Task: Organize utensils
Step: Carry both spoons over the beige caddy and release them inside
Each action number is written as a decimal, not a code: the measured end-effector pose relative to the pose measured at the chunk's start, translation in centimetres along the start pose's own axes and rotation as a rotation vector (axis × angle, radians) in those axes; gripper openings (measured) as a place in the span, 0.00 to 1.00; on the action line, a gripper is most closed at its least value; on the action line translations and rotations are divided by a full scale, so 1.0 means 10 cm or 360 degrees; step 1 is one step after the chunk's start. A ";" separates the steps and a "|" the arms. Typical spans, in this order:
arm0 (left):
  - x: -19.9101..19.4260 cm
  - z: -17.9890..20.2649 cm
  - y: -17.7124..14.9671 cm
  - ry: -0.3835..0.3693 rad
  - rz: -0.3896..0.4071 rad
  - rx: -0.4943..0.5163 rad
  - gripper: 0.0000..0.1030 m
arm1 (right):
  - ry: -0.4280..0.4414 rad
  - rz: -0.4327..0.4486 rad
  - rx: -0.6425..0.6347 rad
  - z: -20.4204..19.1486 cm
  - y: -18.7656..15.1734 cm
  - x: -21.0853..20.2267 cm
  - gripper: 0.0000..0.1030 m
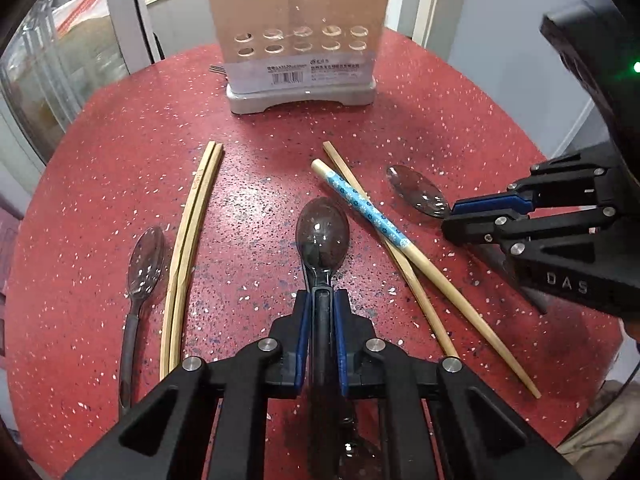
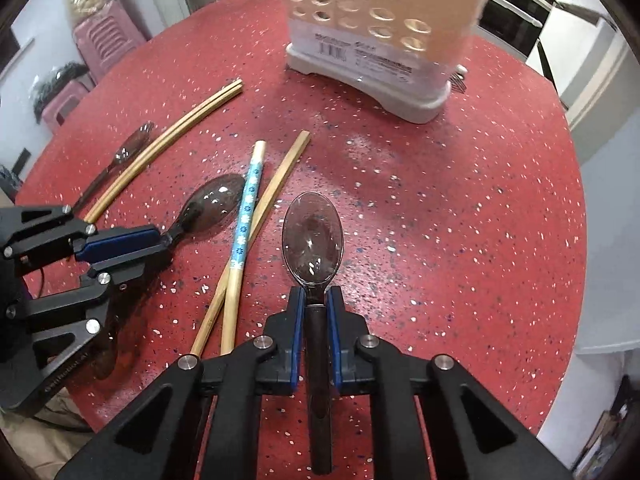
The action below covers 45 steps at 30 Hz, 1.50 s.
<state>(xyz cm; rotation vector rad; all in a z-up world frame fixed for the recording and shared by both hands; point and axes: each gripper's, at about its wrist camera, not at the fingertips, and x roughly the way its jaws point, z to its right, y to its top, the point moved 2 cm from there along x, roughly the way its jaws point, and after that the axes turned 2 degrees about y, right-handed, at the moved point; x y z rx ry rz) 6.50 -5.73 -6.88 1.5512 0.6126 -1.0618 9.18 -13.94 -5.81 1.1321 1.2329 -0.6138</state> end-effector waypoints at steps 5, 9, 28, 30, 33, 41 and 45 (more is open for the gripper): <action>-0.09 -0.09 -0.01 -0.0027 0.0072 -0.0069 0.36 | 0.0053 0.0056 0.0064 0.11 -0.03 -0.10 0.12; -0.20 -0.20 0.03 -0.0068 0.0143 -0.0160 0.36 | 0.0102 0.0113 0.0116 0.18 -0.04 -0.16 0.12; -0.92 -0.55 0.77 -0.0097 0.0621 -0.0420 0.36 | 0.0294 0.0555 0.0365 0.49 0.21 -0.99 0.12; -0.98 -0.59 0.90 -0.0099 0.0666 -0.0439 0.36 | 0.0290 0.0609 0.0380 0.52 0.28 -1.09 0.12; -1.03 -0.66 1.12 -0.0100 0.0745 -0.0466 0.36 | 0.0297 0.0689 0.0410 0.59 0.43 -1.24 0.12; -1.07 -0.85 1.75 -0.0107 0.0921 -0.0525 0.36 | 0.0318 0.0859 0.0466 0.79 0.96 -1.46 0.12; -1.00 -0.92 2.00 -0.0117 0.0988 -0.0562 0.36 | 0.0304 0.0951 0.0457 0.85 1.27 -1.51 0.12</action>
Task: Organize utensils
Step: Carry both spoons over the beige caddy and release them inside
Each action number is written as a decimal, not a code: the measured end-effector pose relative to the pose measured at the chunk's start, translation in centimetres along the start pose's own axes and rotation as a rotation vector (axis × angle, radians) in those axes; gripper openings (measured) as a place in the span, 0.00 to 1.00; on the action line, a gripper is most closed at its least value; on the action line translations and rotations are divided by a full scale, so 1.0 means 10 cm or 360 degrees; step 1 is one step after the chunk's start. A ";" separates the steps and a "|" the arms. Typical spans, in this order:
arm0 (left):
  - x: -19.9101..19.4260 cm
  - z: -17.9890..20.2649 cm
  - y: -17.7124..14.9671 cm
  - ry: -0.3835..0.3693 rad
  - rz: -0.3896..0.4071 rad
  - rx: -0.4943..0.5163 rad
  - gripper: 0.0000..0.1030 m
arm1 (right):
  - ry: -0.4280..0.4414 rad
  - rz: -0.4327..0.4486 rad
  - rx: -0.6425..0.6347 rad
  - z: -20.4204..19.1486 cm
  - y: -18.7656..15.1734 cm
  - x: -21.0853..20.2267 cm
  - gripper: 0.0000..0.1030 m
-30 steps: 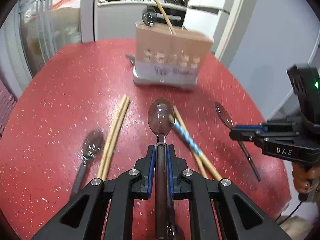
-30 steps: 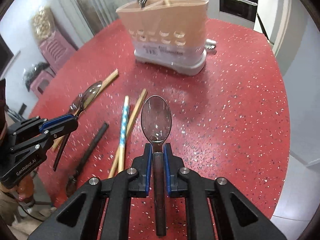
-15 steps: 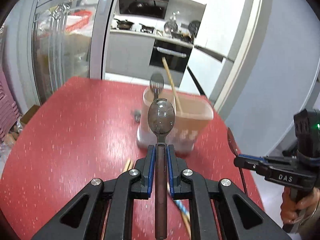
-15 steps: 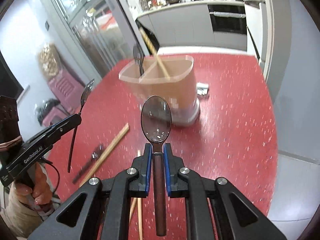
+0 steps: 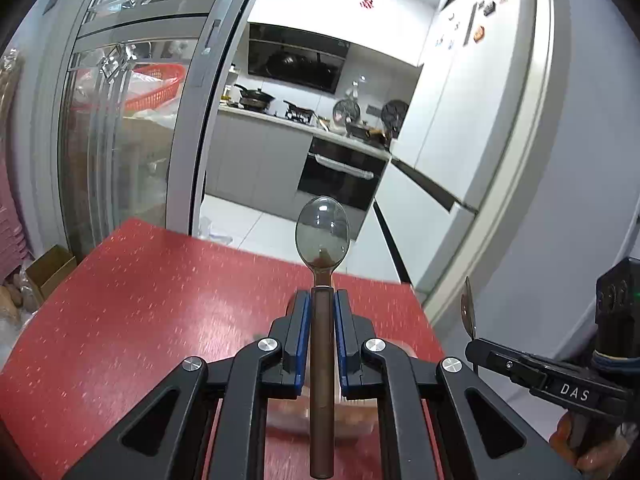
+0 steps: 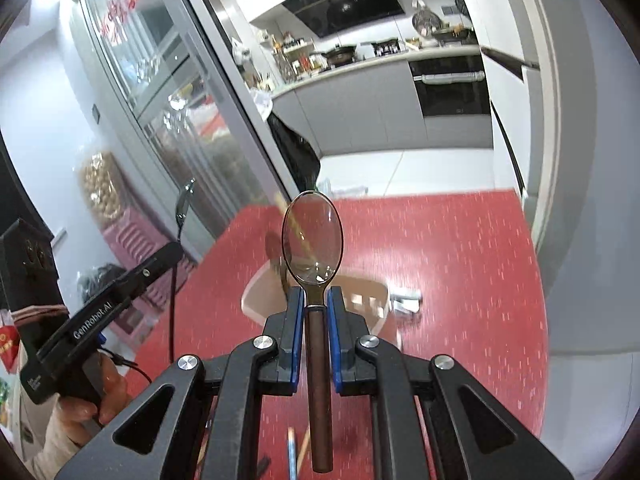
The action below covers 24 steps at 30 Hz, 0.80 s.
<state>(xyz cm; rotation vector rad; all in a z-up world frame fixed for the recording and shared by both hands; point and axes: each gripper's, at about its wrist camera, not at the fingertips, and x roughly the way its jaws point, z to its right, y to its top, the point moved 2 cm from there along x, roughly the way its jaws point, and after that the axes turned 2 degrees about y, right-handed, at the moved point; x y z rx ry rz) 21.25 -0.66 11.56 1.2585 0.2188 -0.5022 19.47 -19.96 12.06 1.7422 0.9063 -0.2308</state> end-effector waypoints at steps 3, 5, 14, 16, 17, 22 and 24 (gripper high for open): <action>0.16 0.00 0.09 0.0004 0.0036 -0.0020 0.36 | 0.0005 0.0066 -0.0017 -0.01 0.17 0.10 0.12; 0.28 0.02 0.12 0.0021 0.0065 -0.0009 0.36 | 0.0004 0.0105 -0.0027 -0.02 0.27 0.20 0.12; 0.73 0.02 0.13 0.0066 0.0117 -0.0003 0.36 | -0.0020 0.0200 -0.0092 0.00 0.43 0.67 0.12; 0.78 0.02 0.10 0.0081 0.0136 0.0009 0.36 | -0.0032 0.0207 -0.0117 0.02 0.40 0.77 0.12; 0.80 0.03 0.09 0.0091 0.0148 0.0021 0.36 | -0.0038 0.0205 -0.0133 0.02 0.39 0.82 0.12; 0.86 0.03 -0.07 0.0125 0.0167 0.0072 0.36 | -0.0070 0.0186 -0.0170 0.08 0.22 0.99 0.12; 0.87 0.02 -0.15 0.0137 0.0165 0.0087 0.36 | -0.0078 0.0176 -0.0177 0.10 0.18 1.02 0.12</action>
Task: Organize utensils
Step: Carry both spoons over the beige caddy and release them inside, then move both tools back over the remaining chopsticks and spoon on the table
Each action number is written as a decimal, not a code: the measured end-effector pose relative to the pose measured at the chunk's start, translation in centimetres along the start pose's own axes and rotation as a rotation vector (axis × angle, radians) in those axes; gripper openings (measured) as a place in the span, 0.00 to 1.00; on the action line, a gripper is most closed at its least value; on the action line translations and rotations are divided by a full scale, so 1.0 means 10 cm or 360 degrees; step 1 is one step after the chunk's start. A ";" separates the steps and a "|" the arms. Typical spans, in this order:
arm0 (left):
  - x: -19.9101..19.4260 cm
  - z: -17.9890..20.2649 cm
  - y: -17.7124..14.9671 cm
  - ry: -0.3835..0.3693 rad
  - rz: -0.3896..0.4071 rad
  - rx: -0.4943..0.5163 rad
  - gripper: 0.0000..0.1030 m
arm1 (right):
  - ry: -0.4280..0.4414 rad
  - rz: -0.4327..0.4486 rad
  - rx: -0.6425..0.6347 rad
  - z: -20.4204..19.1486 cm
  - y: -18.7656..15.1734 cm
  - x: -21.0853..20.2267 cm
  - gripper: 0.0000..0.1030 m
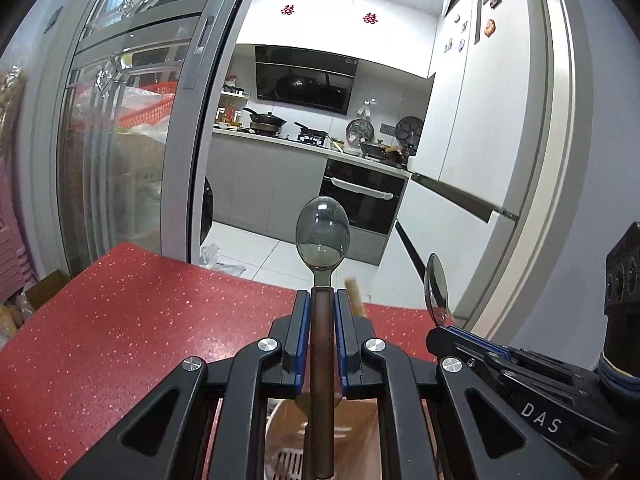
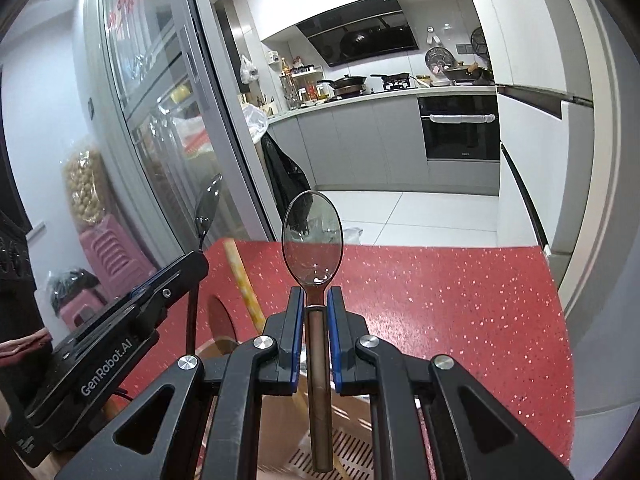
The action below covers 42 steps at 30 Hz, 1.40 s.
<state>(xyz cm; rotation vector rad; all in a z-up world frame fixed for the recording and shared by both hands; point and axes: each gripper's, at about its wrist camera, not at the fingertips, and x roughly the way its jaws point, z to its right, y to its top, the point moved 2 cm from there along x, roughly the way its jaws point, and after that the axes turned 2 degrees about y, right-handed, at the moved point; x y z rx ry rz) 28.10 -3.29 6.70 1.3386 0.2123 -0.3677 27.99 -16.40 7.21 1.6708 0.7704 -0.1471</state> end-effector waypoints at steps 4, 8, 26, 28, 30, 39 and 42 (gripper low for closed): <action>-0.04 0.02 -0.12 0.0027 0.0001 0.0056 0.36 | -0.0011 -0.0009 -0.0037 0.02 -0.12 0.02 0.12; -0.09 0.08 -0.23 0.0055 -0.0009 0.0138 0.36 | -0.0029 -0.0022 -0.0126 -0.05 -0.23 0.01 0.12; -0.11 0.08 -0.38 0.0100 -0.0217 0.0188 0.36 | -0.0020 -0.0148 -0.0119 -0.04 -0.27 -0.02 0.19; -0.13 0.08 -0.37 0.0105 -0.0214 0.0185 0.36 | -0.0011 -0.0145 -0.0088 -0.02 -0.24 -0.04 0.34; -0.15 0.08 -0.35 0.0115 -0.0207 0.0190 0.36 | -0.0004 -0.0115 -0.0065 0.00 -0.22 -0.10 0.43; -0.27 0.08 -0.31 0.0138 -0.0219 0.0203 0.36 | 0.0001 -0.0110 -0.0027 0.00 -0.22 -0.28 0.51; -0.35 0.06 -0.30 0.0149 -0.0232 0.0216 0.36 | -0.0002 -0.0109 -0.0019 -0.02 -0.23 -0.37 0.54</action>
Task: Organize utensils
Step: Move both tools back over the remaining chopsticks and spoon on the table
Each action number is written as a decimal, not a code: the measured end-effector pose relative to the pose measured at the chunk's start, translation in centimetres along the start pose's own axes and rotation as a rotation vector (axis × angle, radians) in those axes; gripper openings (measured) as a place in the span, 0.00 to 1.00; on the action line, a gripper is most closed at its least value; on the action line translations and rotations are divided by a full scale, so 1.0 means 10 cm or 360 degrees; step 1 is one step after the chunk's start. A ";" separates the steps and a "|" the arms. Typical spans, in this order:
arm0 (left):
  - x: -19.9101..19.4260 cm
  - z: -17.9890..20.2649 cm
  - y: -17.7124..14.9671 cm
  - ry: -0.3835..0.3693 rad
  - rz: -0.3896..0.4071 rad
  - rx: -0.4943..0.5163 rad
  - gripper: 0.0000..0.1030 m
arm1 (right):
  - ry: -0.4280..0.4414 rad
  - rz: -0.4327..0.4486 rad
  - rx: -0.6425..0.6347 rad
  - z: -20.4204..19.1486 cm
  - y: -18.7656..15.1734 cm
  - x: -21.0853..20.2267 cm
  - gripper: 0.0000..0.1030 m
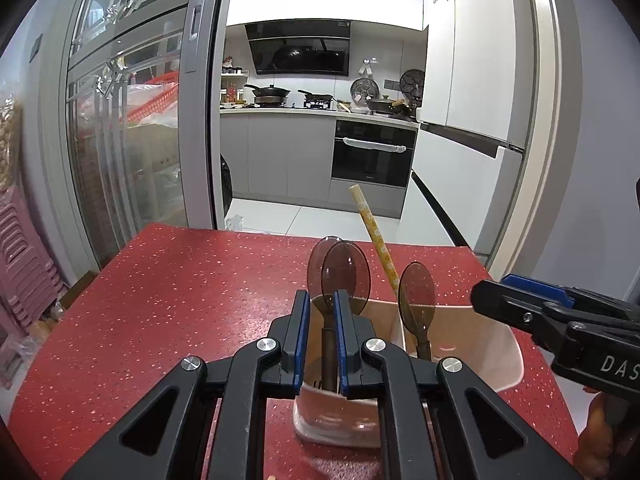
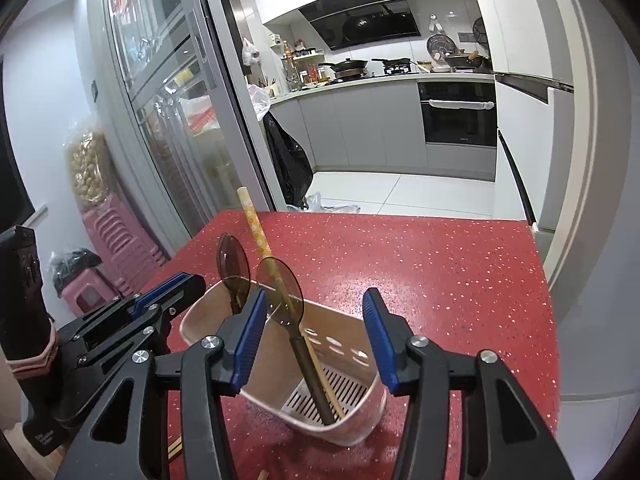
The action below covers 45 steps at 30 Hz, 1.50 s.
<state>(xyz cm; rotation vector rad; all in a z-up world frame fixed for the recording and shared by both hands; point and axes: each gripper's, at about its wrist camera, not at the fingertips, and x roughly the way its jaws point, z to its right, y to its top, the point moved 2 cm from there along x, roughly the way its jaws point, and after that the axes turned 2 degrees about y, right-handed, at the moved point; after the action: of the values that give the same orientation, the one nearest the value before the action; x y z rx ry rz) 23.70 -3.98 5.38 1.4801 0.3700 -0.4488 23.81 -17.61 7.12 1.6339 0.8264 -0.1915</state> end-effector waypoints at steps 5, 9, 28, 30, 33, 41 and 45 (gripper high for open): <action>-0.10 -0.04 -0.07 0.0049 -0.0108 0.0047 0.36 | 0.0004 -0.0019 0.0031 -0.03 -0.04 -0.15 0.66; -0.22 -0.11 -0.20 0.0051 -0.0190 0.0043 0.36 | 0.0012 -0.0064 0.0075 -0.04 -0.14 -0.28 0.72; -0.83 -0.45 -1.31 0.0082 -0.0504 -0.0031 0.37 | -0.0028 -0.0441 0.0239 -0.13 -1.17 -0.48 0.77; -0.88 -0.47 -1.38 0.0076 -0.0517 -0.0039 0.37 | -0.0032 -0.0468 0.0241 -0.15 -1.24 -0.48 0.77; -0.95 -0.50 -1.50 0.0070 -0.0541 -0.0056 0.88 | -0.0033 -0.0519 0.0235 -0.21 -1.37 -0.48 0.77; -1.19 -0.45 -1.71 0.0101 -0.0541 0.0002 1.00 | -0.0019 -0.0665 0.0195 -0.36 -1.71 -0.50 0.77; -1.23 -0.44 -1.83 0.0077 -0.0593 0.0000 1.00 | -0.0037 -0.0731 0.0147 -0.38 -1.85 -0.54 0.77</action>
<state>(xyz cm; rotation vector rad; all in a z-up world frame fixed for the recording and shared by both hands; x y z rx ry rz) 4.02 0.51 -4.48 1.4264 0.6892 -0.7090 7.44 -16.09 -3.63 1.5022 1.1814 -0.5762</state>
